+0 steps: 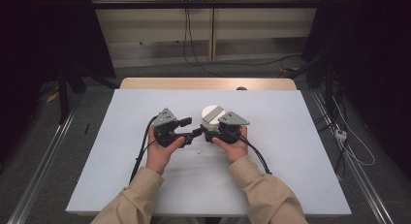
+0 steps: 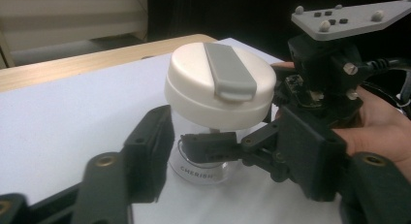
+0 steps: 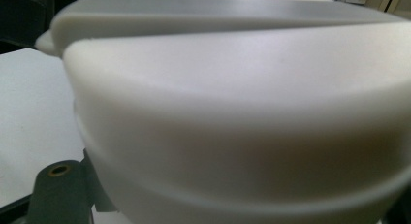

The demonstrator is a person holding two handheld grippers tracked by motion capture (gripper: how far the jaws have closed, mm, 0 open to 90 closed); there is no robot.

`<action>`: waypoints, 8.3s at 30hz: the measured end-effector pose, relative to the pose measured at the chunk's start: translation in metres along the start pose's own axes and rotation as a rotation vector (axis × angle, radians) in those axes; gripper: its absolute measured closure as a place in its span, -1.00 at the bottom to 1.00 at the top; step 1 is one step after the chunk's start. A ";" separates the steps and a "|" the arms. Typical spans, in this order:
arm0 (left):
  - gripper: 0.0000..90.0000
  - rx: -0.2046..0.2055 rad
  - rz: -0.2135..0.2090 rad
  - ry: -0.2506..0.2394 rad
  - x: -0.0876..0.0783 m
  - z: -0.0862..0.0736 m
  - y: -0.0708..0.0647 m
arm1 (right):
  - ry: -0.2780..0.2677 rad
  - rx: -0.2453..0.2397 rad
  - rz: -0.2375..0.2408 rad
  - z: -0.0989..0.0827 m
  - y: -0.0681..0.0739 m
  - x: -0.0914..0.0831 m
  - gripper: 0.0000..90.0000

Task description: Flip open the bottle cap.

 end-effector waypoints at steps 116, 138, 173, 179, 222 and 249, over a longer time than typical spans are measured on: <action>1.00 0.037 0.016 0.055 0.031 0.075 -0.008 | 0.005 0.000 0.000 0.000 0.000 0.000 -0.58; 1.00 0.031 0.016 0.059 0.041 0.085 -0.006 | 0.004 -0.002 -0.002 0.000 0.000 0.000 -0.58; 1.00 0.041 0.019 0.065 0.051 0.099 -0.007 | 0.006 -0.001 -0.001 0.000 0.000 0.000 -0.58; 1.00 0.039 0.016 0.067 0.055 0.101 -0.008 | 0.006 -0.001 -0.001 0.000 0.000 0.000 -0.58; 1.00 0.042 0.002 0.077 0.074 0.106 -0.006 | 0.006 -0.001 0.001 0.000 0.000 0.000 -0.58; 1.00 0.039 0.004 0.088 0.085 0.104 -0.003 | 0.006 -0.001 0.001 0.000 0.000 0.001 -0.58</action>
Point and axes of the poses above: each handheld gripper's, and its own axes: x roughly forward along the jaws, z roughly out of its top, y roughly to its left, the point moved 8 cm from there along x, roughly forward along the jaws, and after that the axes turned 11 degrees about y, right-handed, at the moved point
